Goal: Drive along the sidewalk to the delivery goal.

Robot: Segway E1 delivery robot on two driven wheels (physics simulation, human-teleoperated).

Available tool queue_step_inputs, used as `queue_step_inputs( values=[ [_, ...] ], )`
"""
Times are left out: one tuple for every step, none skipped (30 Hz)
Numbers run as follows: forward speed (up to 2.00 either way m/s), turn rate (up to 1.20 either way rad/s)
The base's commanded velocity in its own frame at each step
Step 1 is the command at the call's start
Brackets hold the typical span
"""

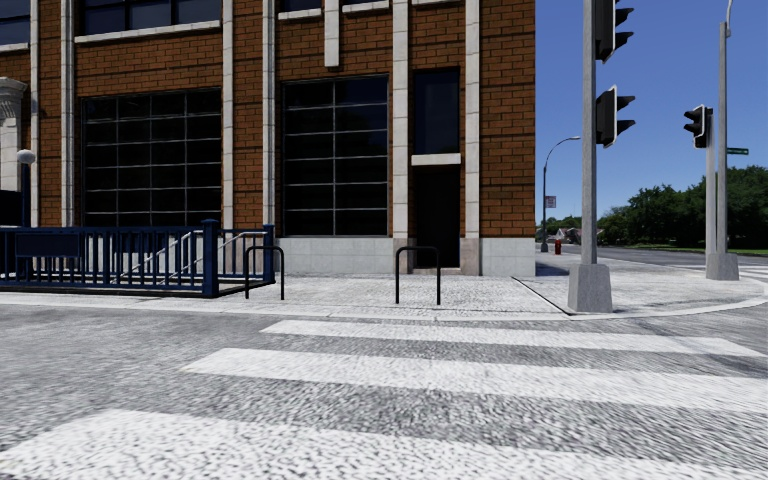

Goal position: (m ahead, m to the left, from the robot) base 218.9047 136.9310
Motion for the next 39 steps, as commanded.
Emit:
queue_step_inputs(
  values=[
    [0.00, 0.00],
    [0.00, 0.00],
    [0.00, 0.00],
    [0.00, 0.00],
    [0.00, 0.00],
    [0.00, 0.00],
    [0.00, 0.00],
    [0.00, 0.00],
    [0.00, 0.00],
    [0.00, 0.00],
    [0.00, 0.00],
    [0.00, 0.00],
    [0.00, 0.00],
    [0.00, 0.00],
    [0.00, 0.00],
    [0.00, 0.00],
    [0.00, 0.00],
    [0.00, 0.00],
    [0.00, 0.00],
    [0.00, 0.00],
    [0.00, 0.00],
    [0.00, 0.00],
    [0.00, 0.00],
    [0.00, 0.00],
    [0.00, 0.00],
    [0.00, 0.00],
    [0.00, 0.00],
    [0.00, 0.00],
    [0.00, 0.00],
    [0.00, 0.00],
    [0.13, 0.00],
    [0.42, 0.00],
    [0.42, 0.00],
    [0.67, 0.00],
    [0.97, 0.00],
    [1.15, 0.00],
    [1.15, 0.00],
    [1.21, 0.00],
    [1.23, 0.00]
  ],
)
